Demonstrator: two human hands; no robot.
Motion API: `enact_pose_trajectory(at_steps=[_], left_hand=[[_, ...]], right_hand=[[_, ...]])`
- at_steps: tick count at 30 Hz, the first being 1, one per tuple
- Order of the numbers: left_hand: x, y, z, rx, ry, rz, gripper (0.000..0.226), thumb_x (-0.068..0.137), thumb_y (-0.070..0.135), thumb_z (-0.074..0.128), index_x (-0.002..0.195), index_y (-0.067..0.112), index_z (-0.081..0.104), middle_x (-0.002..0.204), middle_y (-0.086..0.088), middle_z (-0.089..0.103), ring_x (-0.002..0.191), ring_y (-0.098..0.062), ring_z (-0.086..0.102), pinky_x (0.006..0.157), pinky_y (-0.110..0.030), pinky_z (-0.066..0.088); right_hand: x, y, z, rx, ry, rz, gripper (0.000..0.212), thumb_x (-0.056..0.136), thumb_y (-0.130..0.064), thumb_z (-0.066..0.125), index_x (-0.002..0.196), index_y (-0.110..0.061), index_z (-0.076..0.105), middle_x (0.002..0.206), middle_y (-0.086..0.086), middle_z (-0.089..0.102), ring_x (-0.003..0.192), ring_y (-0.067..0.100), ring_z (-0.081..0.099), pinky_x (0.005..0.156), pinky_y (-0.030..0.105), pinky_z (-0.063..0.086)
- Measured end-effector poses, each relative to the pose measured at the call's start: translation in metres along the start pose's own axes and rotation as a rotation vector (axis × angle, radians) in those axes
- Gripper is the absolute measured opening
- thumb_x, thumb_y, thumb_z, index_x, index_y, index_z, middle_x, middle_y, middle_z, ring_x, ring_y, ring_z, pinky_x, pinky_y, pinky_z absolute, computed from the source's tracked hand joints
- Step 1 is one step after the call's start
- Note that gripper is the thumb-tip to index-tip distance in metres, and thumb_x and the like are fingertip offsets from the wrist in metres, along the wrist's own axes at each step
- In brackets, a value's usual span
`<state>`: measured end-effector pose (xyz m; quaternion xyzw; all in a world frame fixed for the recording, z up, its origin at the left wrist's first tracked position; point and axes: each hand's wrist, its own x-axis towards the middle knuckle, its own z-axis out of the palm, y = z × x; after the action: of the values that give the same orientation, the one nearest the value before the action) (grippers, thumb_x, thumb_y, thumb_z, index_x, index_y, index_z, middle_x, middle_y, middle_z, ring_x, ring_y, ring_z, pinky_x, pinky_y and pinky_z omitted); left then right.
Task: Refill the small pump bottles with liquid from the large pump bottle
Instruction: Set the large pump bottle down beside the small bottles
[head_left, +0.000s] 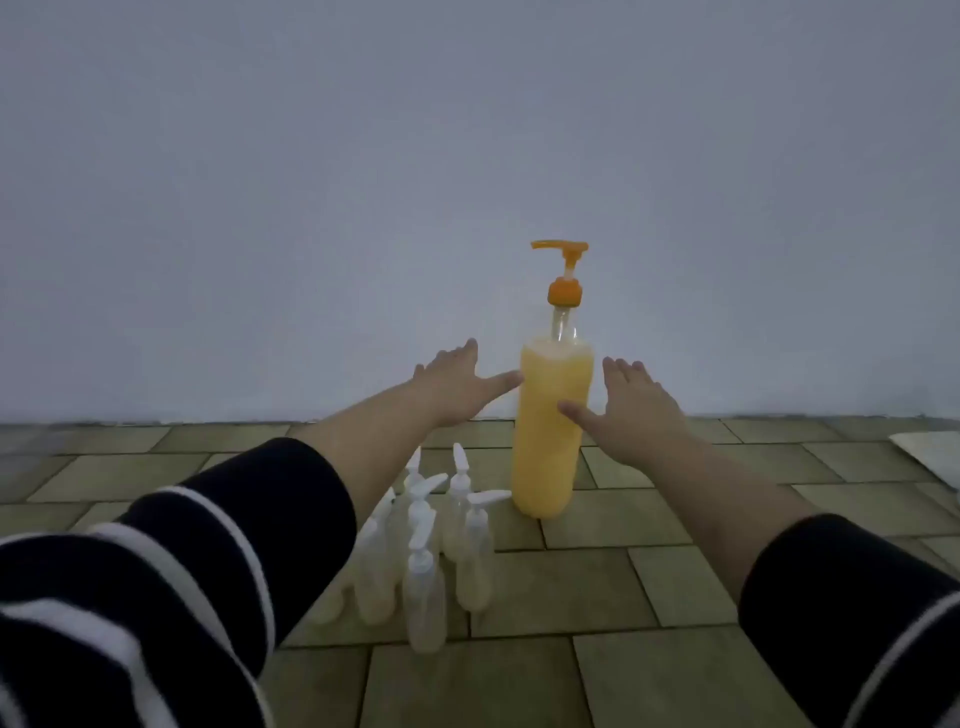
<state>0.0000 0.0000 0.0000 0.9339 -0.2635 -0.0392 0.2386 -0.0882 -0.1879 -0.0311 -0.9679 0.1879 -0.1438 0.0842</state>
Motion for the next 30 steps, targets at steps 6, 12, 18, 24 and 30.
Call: enact_pose_trajectory(at_steps=[6,12,18,24,30], left_hand=[[0.040,0.012,0.016,-0.459,-0.188,-0.026,0.094,0.080,0.060,0.058,0.150,0.019,0.012,0.155,-0.005,0.023,0.139,-0.027,0.029,0.111,-0.045,0.030],[0.068,0.025,0.027,-0.646,-0.208,0.040,0.086,0.072,0.044,0.076,0.141,0.028,0.028,0.138,-0.001,0.042,0.122,-0.029,0.045,0.094,-0.051,0.048],[0.076,0.029,0.040,-0.554,-0.110,0.042,0.086,0.068,0.046,0.078,0.137,0.029,0.028,0.128,0.000,0.045,0.113,-0.028,0.048,0.089,-0.048,0.051],[0.068,0.031,0.038,-0.560,-0.141,0.025,0.079,0.069,0.044,0.077,0.132,0.031,0.031,0.126,0.000,0.047,0.110,-0.028,0.049,0.087,-0.049,0.052],[0.048,0.039,0.042,-0.577,-0.172,0.011,0.078,0.067,0.045,0.077,0.130,0.034,0.032,0.125,0.002,0.046,0.110,-0.028,0.048,0.086,-0.051,0.052]], right_hand=[[0.019,-0.002,0.026,0.518,-0.179,0.047,0.087,0.072,-0.048,0.075,0.142,-0.022,0.030,0.137,0.003,0.047,0.120,0.024,0.048,0.091,0.037,0.045],[0.035,0.001,0.052,0.703,-0.239,0.132,0.107,0.056,-0.045,0.086,0.141,-0.021,0.026,0.130,-0.001,0.048,0.117,0.025,0.049,0.092,0.043,0.049],[0.043,0.007,0.067,0.781,-0.214,0.134,0.123,0.026,-0.062,0.083,0.135,-0.031,0.034,0.122,-0.007,0.055,0.110,0.021,0.054,0.087,0.048,0.052],[0.035,0.009,0.058,0.772,-0.235,0.096,0.118,0.030,-0.055,0.087,0.134,-0.032,0.037,0.121,-0.010,0.056,0.110,0.018,0.054,0.087,0.044,0.052],[0.013,0.013,0.046,0.783,-0.255,0.062,0.112,0.037,-0.046,0.090,0.135,-0.031,0.037,0.121,-0.009,0.055,0.110,0.019,0.053,0.082,0.038,0.051]])
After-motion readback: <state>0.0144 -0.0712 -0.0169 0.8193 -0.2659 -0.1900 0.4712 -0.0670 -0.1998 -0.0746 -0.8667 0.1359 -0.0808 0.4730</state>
